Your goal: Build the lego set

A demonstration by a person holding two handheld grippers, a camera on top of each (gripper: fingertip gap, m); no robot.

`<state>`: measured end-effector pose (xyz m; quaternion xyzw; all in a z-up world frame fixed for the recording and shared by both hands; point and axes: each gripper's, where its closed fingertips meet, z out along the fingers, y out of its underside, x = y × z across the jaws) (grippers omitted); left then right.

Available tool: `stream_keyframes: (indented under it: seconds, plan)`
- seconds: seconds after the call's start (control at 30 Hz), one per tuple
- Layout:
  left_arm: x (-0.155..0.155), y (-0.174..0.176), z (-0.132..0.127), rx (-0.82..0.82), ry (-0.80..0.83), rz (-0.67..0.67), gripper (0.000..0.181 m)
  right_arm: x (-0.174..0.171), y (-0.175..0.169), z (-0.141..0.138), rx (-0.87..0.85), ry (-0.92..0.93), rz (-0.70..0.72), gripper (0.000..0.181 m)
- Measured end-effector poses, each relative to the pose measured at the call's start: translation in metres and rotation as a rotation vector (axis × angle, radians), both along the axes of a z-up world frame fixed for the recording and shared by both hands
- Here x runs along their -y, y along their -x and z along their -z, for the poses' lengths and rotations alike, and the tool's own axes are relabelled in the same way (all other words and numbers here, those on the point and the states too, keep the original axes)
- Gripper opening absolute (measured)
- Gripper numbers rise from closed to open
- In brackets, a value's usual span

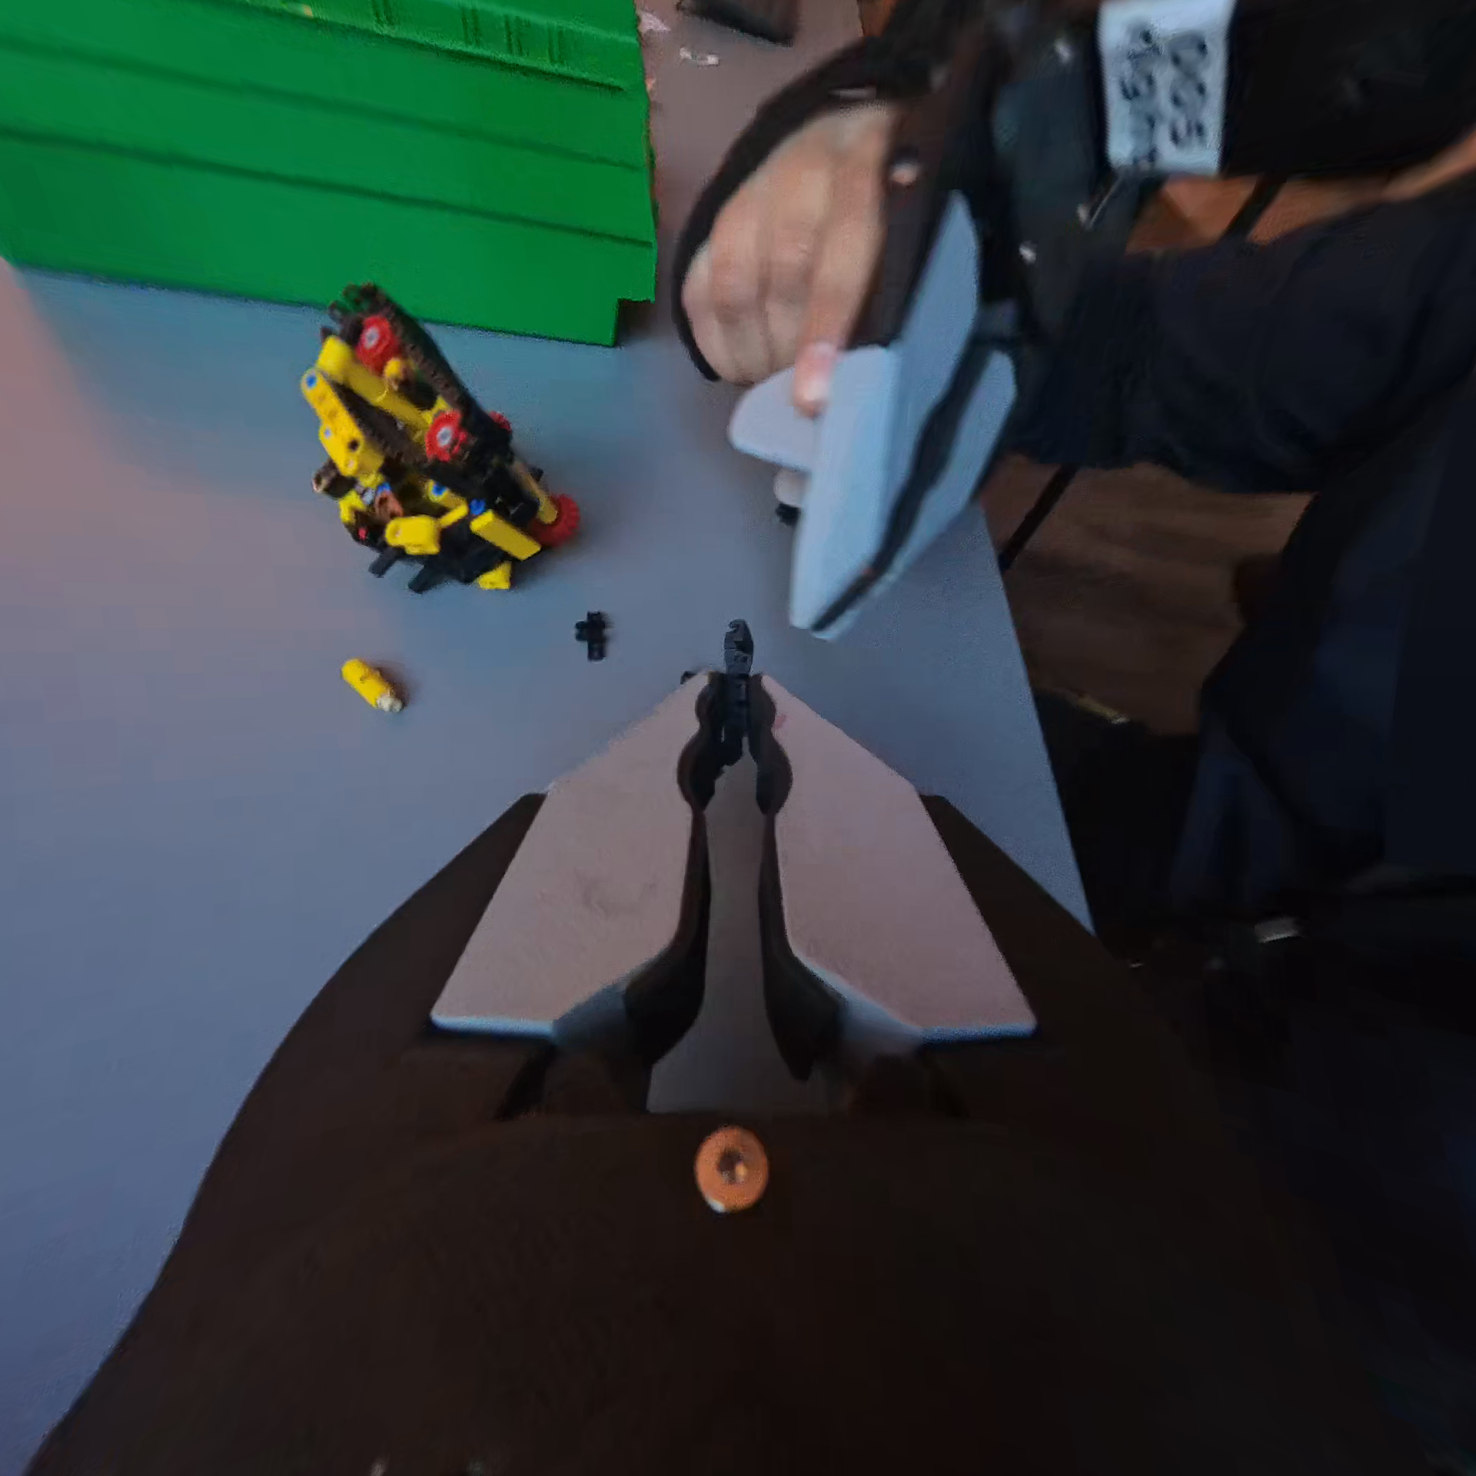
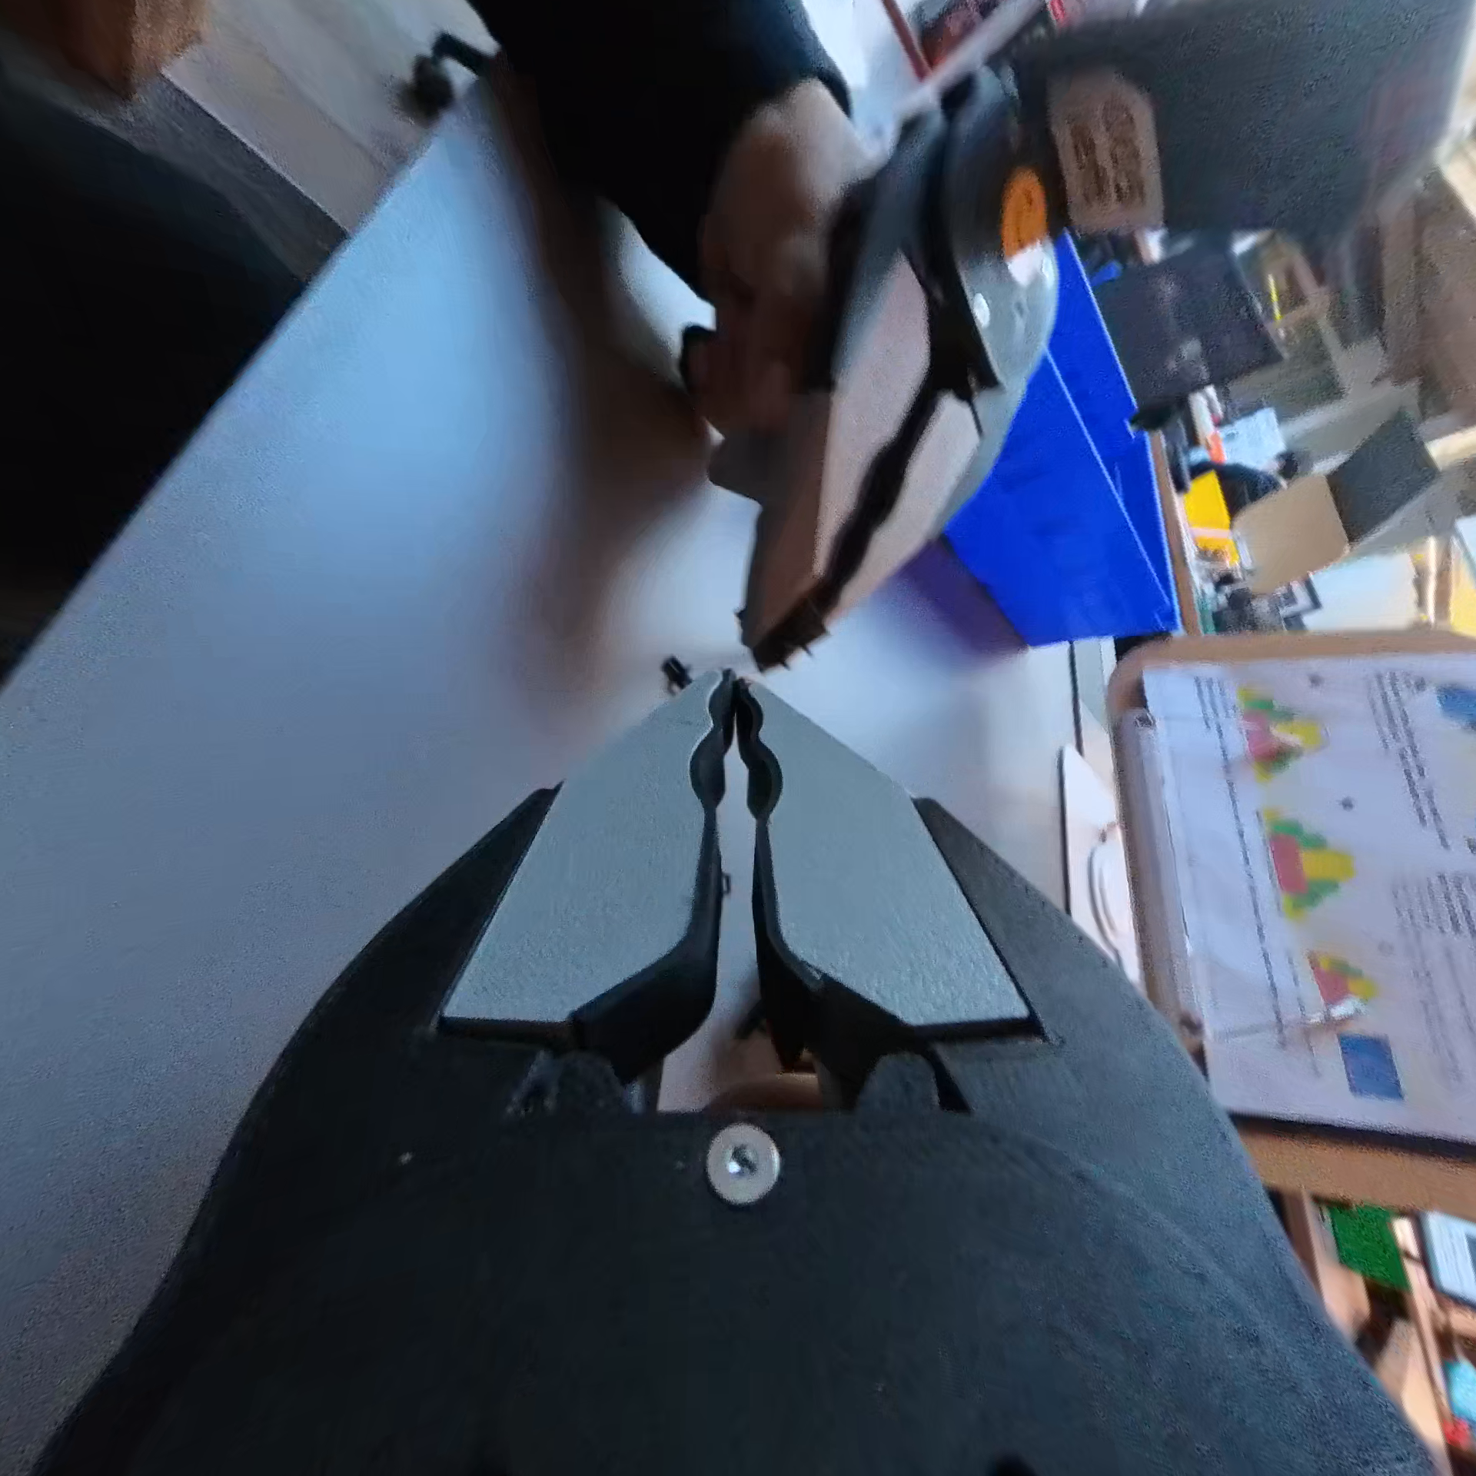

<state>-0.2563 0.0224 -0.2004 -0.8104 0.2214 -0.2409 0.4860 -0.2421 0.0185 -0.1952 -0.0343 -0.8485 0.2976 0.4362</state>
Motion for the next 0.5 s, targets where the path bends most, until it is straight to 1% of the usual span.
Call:
stream_keyframes:
  seconds: [0.07, 0.17, 0.23, 0.33, 0.43, 0.5]
  plan:
    - [-0.002, -0.007, 0.003, -0.090, -0.029, 0.010, 0.001, -0.013, 0.003, -0.001, -0.030, 0.008, 0.041, 0.000]
    - [-0.005, -0.009, 0.009, -0.199, -0.074, 0.014, 0.001, -0.021, 0.007, 0.007, -0.047, -0.035, 0.088, 0.000]
    - [-0.008, -0.004, 0.013, -0.288, -0.103, -0.013, 0.001, -0.017, 0.006, 0.011, -0.027, -0.020, 0.089, 0.009]
    - [-0.011, -0.002, 0.007, -0.487, -0.247, -0.034, 0.002, -0.010, 0.007, 0.008, 0.000, 0.063, 0.086, 0.016]
    - [-0.010, -0.008, 0.001, -0.694, -0.386, -0.022, 0.002, -0.005, 0.009, -0.001, -0.048, 0.090, 0.084, 0.017]
    - [-0.009, -0.009, -0.002, -0.780, -0.441, -0.028, 0.002, 0.002, 0.006, -0.006, -0.099, 0.068, 0.054, 0.014]
